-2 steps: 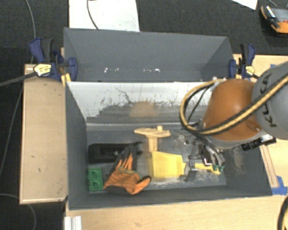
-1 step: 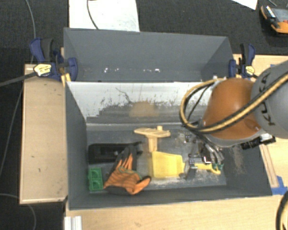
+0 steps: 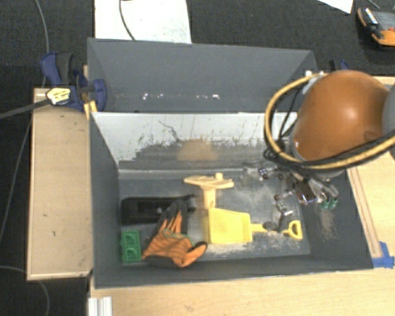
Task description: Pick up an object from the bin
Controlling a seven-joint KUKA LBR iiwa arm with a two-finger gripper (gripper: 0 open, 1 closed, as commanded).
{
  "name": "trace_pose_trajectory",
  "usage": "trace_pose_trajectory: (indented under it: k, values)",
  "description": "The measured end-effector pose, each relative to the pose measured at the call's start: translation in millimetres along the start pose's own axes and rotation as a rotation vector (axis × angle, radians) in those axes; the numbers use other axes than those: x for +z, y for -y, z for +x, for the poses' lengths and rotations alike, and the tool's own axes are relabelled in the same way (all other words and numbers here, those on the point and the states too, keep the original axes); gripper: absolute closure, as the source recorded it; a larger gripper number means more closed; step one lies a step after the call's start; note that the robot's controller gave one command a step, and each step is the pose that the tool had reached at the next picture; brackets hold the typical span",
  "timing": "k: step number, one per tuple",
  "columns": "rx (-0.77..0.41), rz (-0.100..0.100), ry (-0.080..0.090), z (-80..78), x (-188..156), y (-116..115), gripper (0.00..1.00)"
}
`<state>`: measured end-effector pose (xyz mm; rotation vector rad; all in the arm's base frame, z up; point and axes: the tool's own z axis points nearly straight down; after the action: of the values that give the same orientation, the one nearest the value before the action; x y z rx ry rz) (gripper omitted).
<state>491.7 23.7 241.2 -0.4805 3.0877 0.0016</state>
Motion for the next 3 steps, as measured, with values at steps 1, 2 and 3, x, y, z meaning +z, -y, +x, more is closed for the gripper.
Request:
trace_pose_trajectory:
  k: [1,2,3]
  values:
    - [0.218,-0.001,-0.011,0.5,94.7,-1.0,0.0]
    - [-0.299,0.0,-0.001,-1.7,92.2,-27.8,0.0]
    - [0.258,-0.001,-0.018,-5.8,169.6,-44.4,1.0]
